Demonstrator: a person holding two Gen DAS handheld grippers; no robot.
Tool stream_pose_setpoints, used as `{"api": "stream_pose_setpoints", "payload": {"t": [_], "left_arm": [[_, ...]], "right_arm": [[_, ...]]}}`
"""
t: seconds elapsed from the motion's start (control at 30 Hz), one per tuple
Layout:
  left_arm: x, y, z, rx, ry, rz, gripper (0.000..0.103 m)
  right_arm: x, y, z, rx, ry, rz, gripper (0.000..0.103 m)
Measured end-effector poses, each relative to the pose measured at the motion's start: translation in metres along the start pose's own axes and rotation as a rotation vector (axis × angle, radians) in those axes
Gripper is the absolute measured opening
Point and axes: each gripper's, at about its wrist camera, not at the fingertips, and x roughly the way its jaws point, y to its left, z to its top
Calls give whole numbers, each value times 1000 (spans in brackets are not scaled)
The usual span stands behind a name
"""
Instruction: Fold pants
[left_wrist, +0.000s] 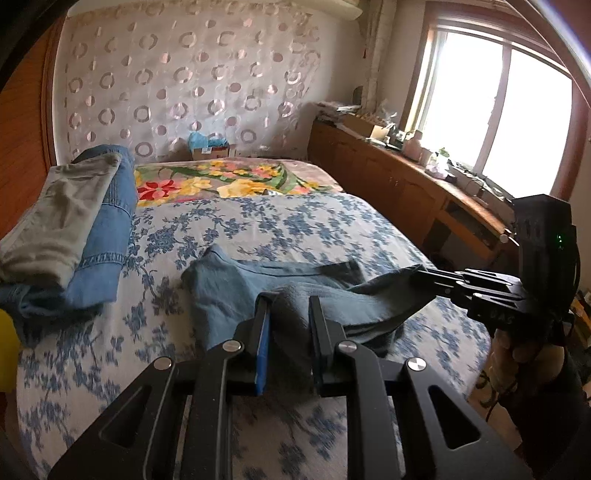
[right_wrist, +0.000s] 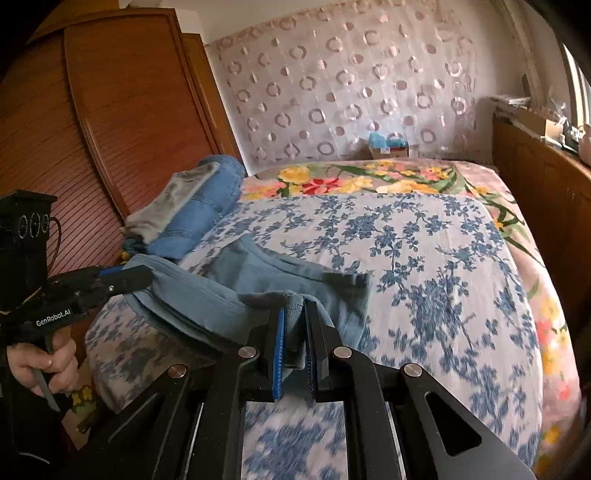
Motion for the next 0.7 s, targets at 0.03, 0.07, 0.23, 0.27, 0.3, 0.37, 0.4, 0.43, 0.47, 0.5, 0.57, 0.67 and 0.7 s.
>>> {"api": "stream_pose_setpoints", "payload": {"t": [0.03, 0.07, 0.23, 0.27, 0.3, 0.37, 0.4, 0.43, 0.47, 0.5, 0.57, 0.67, 0.7], "left_arm": [[4, 2, 2, -3, 4, 3, 19], [8, 5, 4, -5, 8, 4, 19], [27, 15, 12, 0, 25, 9, 19], [30, 17, 13, 0, 28, 10, 19], [33, 19, 15, 2, 31, 11, 19], [39, 21, 16, 7, 38, 12, 19], [42, 22, 16, 10, 42, 8, 19], [44, 22, 16, 17, 48, 3, 19], [46, 23, 16, 21, 53, 1, 20], [49, 24, 17, 25, 61, 0, 21], [50, 26, 19, 26, 68, -11, 27], [45, 31, 23, 28, 48, -2, 46], [43, 33, 23, 31, 47, 0, 46]], "right_arm": [[4, -1, 3, 1, 5, 0, 10], [12, -2, 6, 1, 11, 0, 10], [35, -8, 20, 9, 29, 3, 10], [40, -9, 22, 9, 33, 4, 10], [45, -10, 24, 8, 38, 4, 10], [54, -14, 27, 7, 49, 5, 10], [58, -15, 28, 8, 54, 6, 10], [63, -16, 30, 11, 61, 4, 10], [66, -16, 30, 11, 64, 3, 10], [69, -17, 31, 15, 65, 0, 10], [72, -18, 35, 19, 66, -2, 13], [74, -19, 39, 10, 65, -31, 17], [72, -20, 41, 9, 56, -39, 17]]}}
